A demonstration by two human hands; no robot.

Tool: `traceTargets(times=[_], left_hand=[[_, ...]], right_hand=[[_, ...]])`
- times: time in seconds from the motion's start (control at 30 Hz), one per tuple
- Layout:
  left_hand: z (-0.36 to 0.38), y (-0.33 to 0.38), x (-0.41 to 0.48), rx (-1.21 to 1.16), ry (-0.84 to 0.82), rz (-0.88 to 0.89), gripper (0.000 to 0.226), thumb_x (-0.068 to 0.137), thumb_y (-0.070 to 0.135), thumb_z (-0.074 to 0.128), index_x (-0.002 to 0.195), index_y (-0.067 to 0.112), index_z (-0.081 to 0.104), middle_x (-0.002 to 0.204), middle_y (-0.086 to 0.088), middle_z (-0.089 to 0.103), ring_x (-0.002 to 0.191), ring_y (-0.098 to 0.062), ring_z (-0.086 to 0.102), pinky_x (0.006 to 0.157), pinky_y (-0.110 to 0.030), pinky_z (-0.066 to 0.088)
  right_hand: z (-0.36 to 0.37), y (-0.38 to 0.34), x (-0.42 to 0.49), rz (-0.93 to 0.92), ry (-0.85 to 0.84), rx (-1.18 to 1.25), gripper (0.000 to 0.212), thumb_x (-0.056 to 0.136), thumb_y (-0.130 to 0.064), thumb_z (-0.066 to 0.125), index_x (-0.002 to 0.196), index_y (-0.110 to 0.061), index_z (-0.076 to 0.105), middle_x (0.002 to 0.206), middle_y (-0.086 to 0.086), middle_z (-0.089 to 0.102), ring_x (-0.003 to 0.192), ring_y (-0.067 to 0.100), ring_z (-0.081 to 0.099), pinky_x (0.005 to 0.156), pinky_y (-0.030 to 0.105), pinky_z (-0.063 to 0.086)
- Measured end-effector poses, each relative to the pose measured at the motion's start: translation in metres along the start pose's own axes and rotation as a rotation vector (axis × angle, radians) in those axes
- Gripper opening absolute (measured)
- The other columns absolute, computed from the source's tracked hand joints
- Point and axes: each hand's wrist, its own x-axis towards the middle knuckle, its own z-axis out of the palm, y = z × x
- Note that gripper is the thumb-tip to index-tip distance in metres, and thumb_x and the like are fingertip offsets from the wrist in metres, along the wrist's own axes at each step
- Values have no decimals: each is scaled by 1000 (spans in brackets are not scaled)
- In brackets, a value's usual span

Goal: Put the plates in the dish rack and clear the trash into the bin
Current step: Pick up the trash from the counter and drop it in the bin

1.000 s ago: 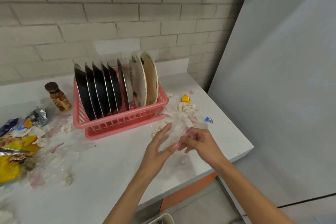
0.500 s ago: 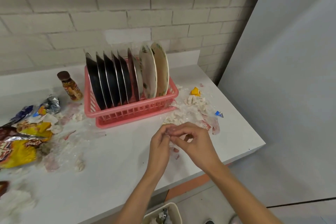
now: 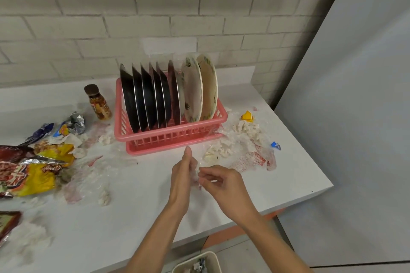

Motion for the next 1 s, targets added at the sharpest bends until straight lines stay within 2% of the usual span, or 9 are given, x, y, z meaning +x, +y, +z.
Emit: traceTargets(times=[0.1,0.17,0.23,0.3,0.47,0.63,0.8,0.87,1.0], left_hand=[[-2,-1,5,-37,6,-67,27,83,31,69,76,8,58,77,-6,57,74,-19,56,66,-32,43],[-1,-2,9,-108,-9,-95,10,85,9,63,75,10,62,100,1,68,89,-17,68,73,-35,48],[2,-4,10,-147,-39,-86,19,90,-5,50,83,7,64,112,-2,70,96,-21,72,76,-38,49],[8,-2,10,-157,-26,-68,25,89,-10,45,89,2,67,105,-10,72,89,-28,73,73,-37,49],[14,2,21,-133,119,-74,31,82,-16,39,66,2,59,67,-9,63,51,-22,56,42,-22,41],[19,-2,25,-56,54,-97,28,71,-12,33,60,5,52,50,-9,40,37,-17,29,42,-20,25],[14,-6,27,-24,-41,-103,14,56,-4,33,53,5,43,51,-8,36,34,-14,21,47,-17,14],[8,-6,31,-45,-46,-109,7,50,4,37,51,6,43,49,-7,36,35,-13,22,48,-18,13],[3,-17,41,-40,-57,-147,28,80,12,41,53,7,47,42,-5,39,32,-15,25,46,-24,12]], right_hand=[[3,5,-2,-14,-46,40,28,85,-4,71,107,-22,75,103,-7,74,96,7,69,91,23,53],[3,10,-2,-39,-52,12,32,83,-6,74,112,-17,73,107,-8,72,100,5,67,92,22,52],[3,12,-2,-82,-41,-106,36,82,-10,75,116,-21,72,112,-12,70,106,1,61,93,18,47],[4,14,-1,-151,1,-322,36,82,-15,76,116,-26,71,114,-15,68,111,1,52,95,19,43],[-1,18,1,-218,150,-526,33,81,-32,77,111,-34,66,112,-13,45,106,8,45,90,24,44],[-16,31,1,-198,49,-434,29,85,-37,72,111,-25,67,107,-11,48,103,6,50,88,20,44],[-74,61,1,-93,201,-517,11,93,-19,63,101,-20,69,100,-7,53,85,2,53,75,9,40],[-96,76,-4,-40,237,-604,12,92,-13,62,99,-20,68,96,-6,56,76,3,54,72,14,43],[-110,101,-2,67,180,-726,16,93,-19,61,108,-19,67,100,-5,58,68,8,58,73,28,51]])
